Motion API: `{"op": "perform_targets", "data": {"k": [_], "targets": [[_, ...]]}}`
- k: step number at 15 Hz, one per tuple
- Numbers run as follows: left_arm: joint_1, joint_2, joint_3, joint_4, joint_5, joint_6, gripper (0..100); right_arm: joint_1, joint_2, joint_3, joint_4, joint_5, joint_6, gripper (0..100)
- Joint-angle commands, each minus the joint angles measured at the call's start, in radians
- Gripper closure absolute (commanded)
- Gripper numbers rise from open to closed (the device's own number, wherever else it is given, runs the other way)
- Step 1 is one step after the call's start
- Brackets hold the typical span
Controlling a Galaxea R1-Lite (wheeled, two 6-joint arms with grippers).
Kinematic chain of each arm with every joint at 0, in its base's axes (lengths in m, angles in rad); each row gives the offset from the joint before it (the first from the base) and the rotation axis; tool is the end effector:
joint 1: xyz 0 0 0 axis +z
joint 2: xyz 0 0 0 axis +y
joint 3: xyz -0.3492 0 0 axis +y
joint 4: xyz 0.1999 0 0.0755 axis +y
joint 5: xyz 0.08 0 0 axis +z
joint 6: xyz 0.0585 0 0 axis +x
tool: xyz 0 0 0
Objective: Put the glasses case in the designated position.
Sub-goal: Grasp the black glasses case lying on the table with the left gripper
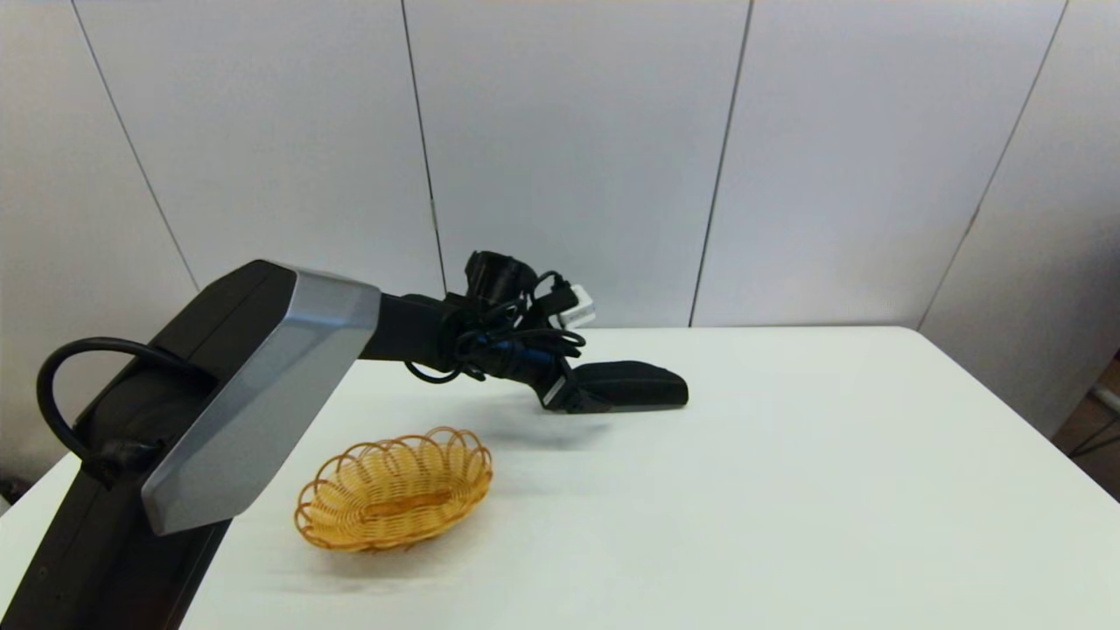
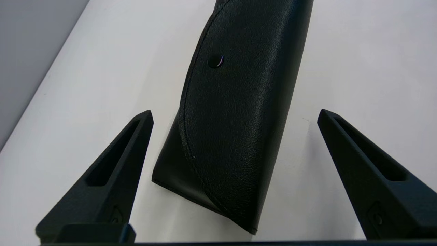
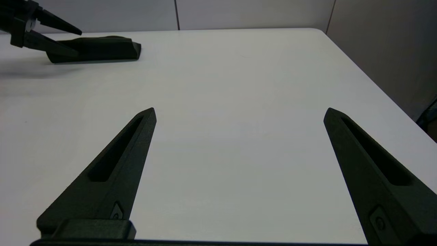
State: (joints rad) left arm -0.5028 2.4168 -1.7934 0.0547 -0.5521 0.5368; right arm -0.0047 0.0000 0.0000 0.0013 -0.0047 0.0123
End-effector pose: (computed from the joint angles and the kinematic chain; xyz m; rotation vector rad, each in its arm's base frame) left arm 0.4837 -0.3010 0.0947 0.4486 0.4195 -1.1761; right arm -0.0108 -0.0002 0.0753 0.0123 0.0012 -0.0094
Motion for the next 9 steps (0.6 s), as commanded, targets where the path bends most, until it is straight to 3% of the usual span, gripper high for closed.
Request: {"op": "perform_targets", "data": {"k": [1,9], "targets": [[0.0,0.008,0.0,0.002,-0.003,0.003,0,0.0,0.0,0.0,0.0,0.0,0.0,0],[-0.003,0.01,0.005,0.004,-0.003,-0.011,0,0.0,0.0,0.0,0.0,0.0,0.0,0]]}}
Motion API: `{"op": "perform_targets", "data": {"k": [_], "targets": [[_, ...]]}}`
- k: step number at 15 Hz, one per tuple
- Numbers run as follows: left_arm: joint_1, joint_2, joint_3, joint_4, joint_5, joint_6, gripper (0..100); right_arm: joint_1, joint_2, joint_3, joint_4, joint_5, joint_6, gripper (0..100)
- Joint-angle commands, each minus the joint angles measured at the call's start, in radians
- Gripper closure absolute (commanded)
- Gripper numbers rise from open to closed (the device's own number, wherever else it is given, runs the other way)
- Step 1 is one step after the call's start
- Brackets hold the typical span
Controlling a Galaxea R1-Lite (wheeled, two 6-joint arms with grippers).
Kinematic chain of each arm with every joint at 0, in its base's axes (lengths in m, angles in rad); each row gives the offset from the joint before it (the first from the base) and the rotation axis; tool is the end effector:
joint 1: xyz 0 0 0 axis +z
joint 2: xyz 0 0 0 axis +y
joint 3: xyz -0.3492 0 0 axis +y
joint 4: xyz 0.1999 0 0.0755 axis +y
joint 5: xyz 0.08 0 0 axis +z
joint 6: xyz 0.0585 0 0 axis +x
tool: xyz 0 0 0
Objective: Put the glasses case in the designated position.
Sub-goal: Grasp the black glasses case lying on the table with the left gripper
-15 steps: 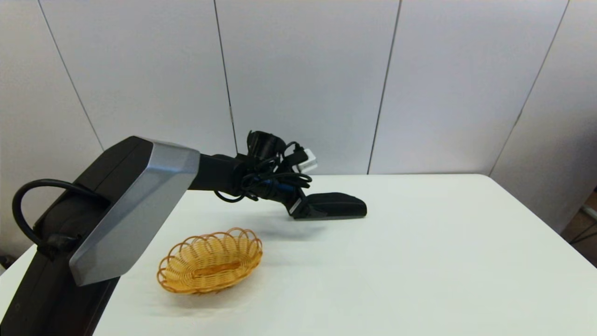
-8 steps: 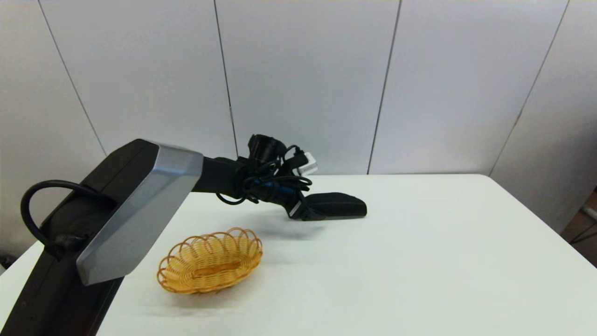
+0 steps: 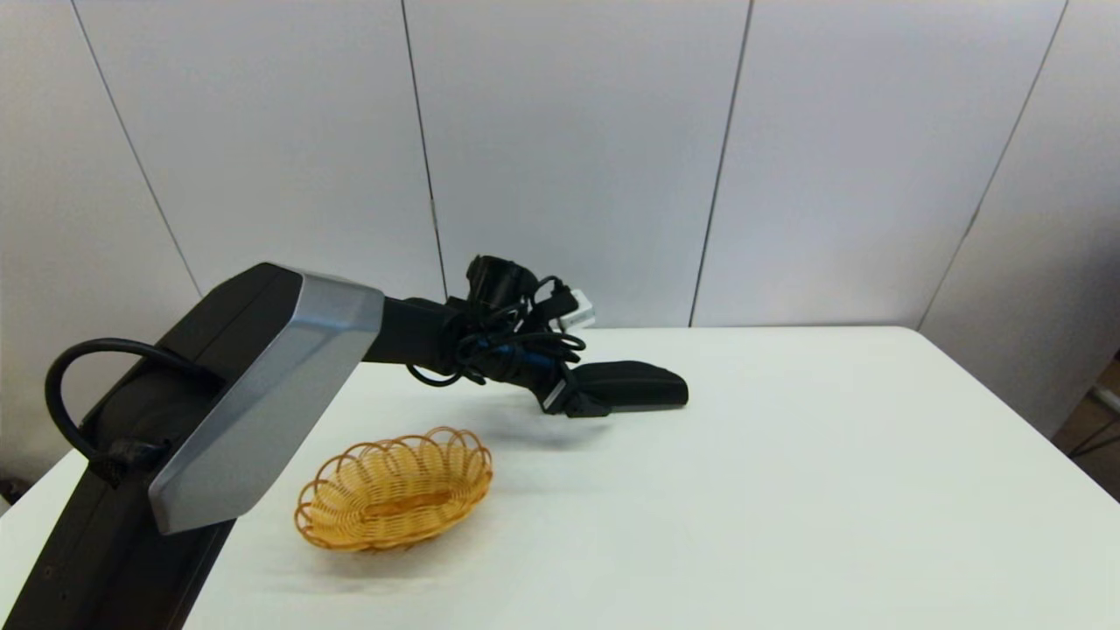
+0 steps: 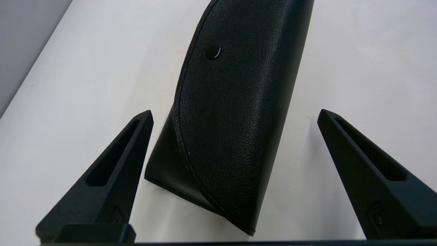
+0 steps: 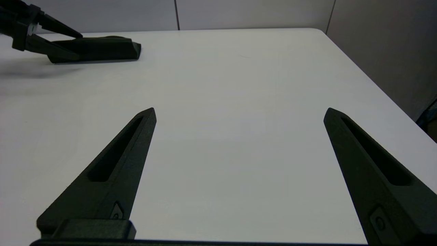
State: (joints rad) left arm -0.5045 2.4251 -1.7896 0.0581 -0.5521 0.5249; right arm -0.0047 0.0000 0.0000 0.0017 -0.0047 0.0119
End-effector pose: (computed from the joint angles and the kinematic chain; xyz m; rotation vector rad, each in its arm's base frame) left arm 0.4831 -0.3018 0.0885 0.4374 0.4423 -1.1770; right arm -0.0108 -0.0002 0.0753 0.0119 0.0016 -0.0094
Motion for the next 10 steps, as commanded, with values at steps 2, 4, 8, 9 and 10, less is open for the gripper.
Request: {"op": "perform_targets", "data": {"k": [2,4,8,9,10], "targets": [[-0.003,0.002,0.001,0.003,-0.003,0.0,0,0.0,0.0,0.0,0.0,0.0,0.0,0],[-0.005,0.0,0.001,0.003,-0.005,-0.013,0,0.0,0.0,0.0,0.0,0.0,0.0,0],[-0.005,0.0,0.004,0.005,-0.006,-0.009,100,0.0,0.0,0.0,0.0,0.0,0.0,0],[-0.005,0.0,0.002,0.005,-0.006,-0.011,100,0.0,0.0,0.0,0.0,0.0,0.0,0],[-0.003,0.0,0.002,0.005,-0.006,-0.014,100,0.0,0.0,0.0,0.0,0.0,0.0,0]]}}
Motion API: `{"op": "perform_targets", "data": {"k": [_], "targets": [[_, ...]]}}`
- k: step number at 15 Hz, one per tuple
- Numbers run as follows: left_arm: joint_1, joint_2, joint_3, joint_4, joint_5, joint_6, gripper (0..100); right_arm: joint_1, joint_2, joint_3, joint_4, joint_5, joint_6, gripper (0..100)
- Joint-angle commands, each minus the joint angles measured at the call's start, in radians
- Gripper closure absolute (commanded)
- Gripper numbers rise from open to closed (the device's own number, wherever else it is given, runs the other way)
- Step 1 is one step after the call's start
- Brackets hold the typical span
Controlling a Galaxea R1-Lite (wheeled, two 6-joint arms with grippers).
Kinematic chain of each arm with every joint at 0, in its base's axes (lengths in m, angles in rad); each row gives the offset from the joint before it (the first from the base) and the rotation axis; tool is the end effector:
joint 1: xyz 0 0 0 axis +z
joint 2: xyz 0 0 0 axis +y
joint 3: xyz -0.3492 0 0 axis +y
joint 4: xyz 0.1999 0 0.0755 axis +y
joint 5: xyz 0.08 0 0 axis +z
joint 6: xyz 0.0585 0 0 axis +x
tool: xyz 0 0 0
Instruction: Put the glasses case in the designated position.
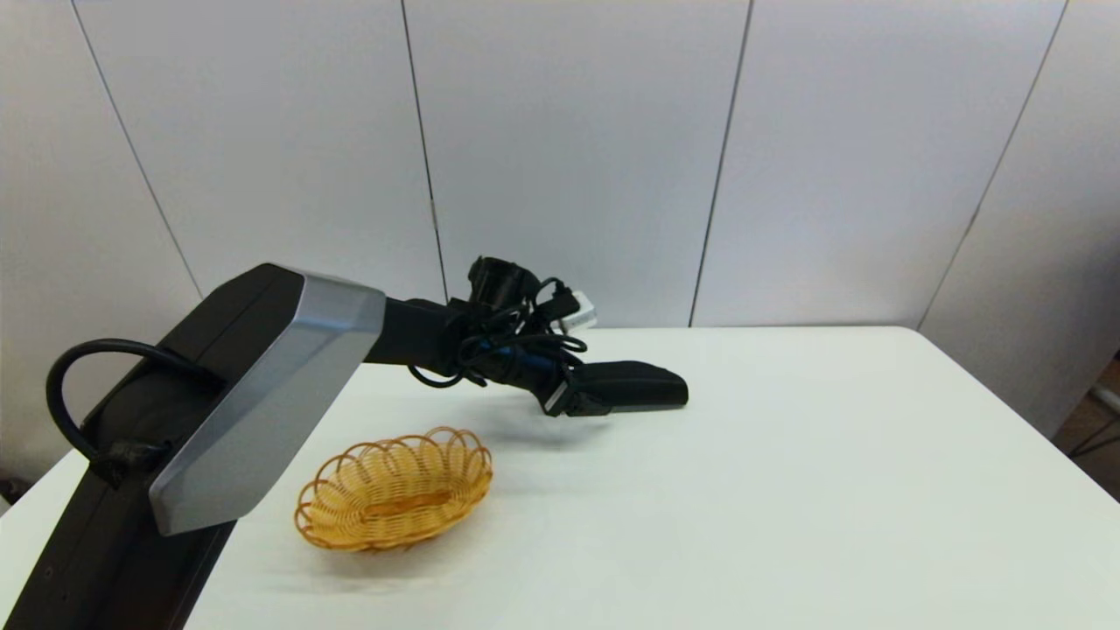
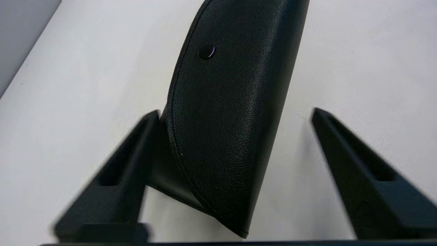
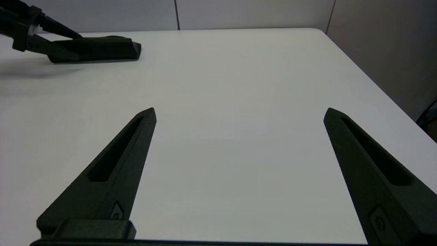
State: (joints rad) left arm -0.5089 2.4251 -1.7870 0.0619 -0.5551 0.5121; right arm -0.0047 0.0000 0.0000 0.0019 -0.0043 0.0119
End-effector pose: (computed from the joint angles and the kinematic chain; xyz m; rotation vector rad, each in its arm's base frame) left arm 0.4811 -0.3037 0.0873 0.4257 0.4550 -1.1815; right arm -0.0108 -0.0002 0.0752 0.0119 0.0018 -0.0090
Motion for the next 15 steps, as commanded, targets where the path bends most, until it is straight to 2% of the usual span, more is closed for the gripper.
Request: {"op": "perform_targets", "data": {"k": [1,15], "targets": [[0.001,0.0,0.001,0.001,-0.003,-0.001,100,0.0,0.0,0.0,0.0,0.0,0.0,0],[0.021,-0.008,0.005,0.001,-0.003,-0.02,100,0.0,0.0,0.0,0.0,0.0,0.0,0]]}}
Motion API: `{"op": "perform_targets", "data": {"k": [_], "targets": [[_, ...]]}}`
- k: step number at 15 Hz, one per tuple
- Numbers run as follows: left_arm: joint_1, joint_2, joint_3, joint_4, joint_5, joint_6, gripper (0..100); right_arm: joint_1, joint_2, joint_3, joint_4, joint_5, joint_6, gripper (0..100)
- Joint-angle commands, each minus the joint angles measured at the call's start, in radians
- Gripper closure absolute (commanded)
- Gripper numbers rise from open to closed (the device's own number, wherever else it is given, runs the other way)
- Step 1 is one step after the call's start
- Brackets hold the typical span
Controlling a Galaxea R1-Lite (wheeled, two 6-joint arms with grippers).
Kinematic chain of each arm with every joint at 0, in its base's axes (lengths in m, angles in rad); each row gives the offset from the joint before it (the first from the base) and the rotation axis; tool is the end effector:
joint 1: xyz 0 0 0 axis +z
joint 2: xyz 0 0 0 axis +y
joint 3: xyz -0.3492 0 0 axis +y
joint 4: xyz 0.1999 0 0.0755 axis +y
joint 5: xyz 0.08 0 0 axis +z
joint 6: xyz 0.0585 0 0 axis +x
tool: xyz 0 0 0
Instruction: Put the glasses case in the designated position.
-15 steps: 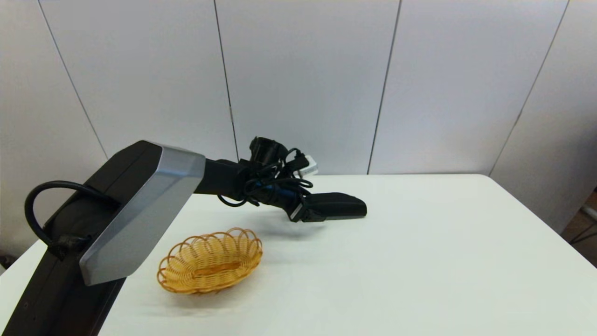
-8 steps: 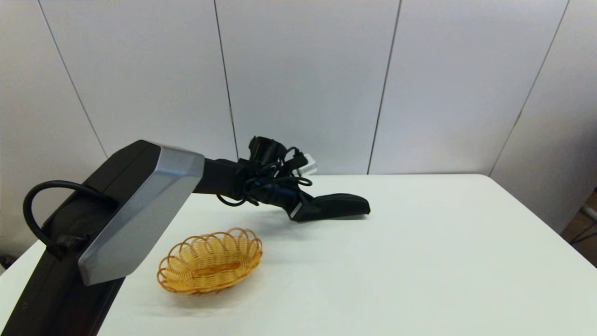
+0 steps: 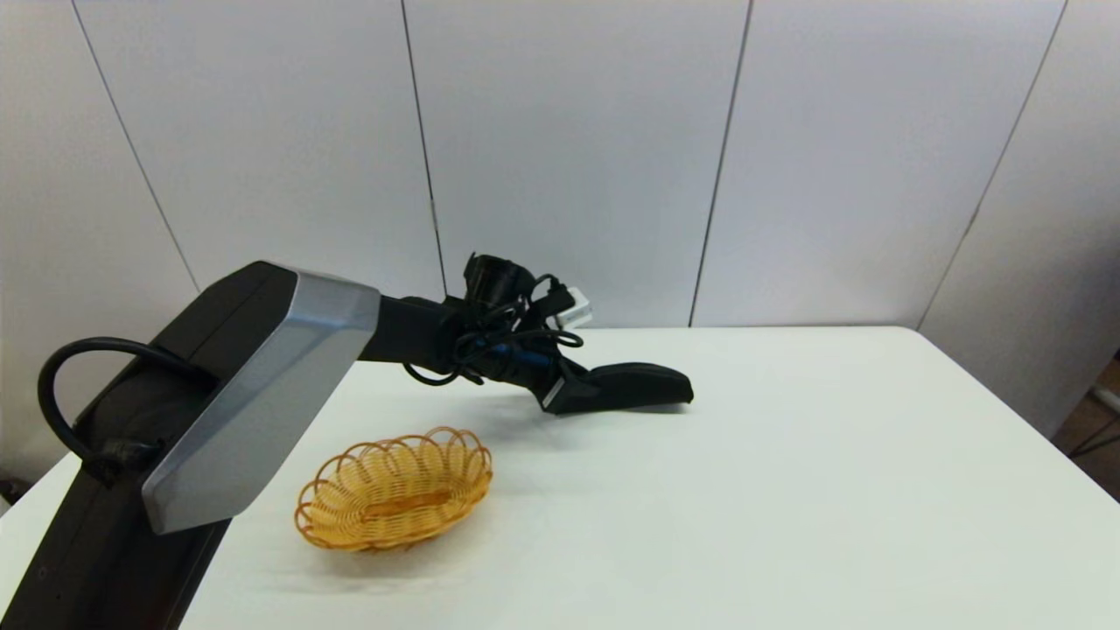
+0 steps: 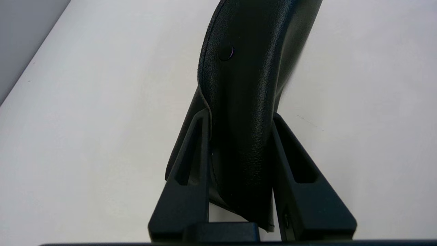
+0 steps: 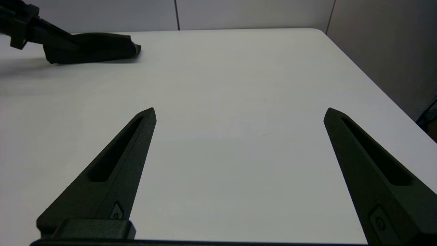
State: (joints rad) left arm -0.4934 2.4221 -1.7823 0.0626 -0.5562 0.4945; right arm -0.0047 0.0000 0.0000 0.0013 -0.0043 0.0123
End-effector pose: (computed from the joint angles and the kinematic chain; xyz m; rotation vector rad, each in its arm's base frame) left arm 0.4848 -0.2958 0.0876 0.4055 0.4698 -1.1630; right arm -0.0108 -0.0002 0.0753 0.0123 0.0012 -0.0090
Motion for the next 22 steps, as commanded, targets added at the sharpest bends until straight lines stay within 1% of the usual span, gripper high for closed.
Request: {"op": "perform_targets", "data": {"k": [1,10,15,22], "targets": [[0.01,-0.011,0.0,0.0,-0.002,-0.002,100,0.0,0.0,0.0,0.0,0.0,0.0,0],[0.047,-0.077,0.011,0.0,0.002,-0.002,100,0.0,0.0,0.0,0.0,0.0,0.0,0],[0.085,-0.13,0.038,0.0,0.004,0.009,100,0.0,0.0,0.0,0.0,0.0,0.0,0],[0.111,-0.224,0.086,-0.001,0.007,0.015,100,0.0,0.0,0.0,0.0,0.0,0.0,0]]}}
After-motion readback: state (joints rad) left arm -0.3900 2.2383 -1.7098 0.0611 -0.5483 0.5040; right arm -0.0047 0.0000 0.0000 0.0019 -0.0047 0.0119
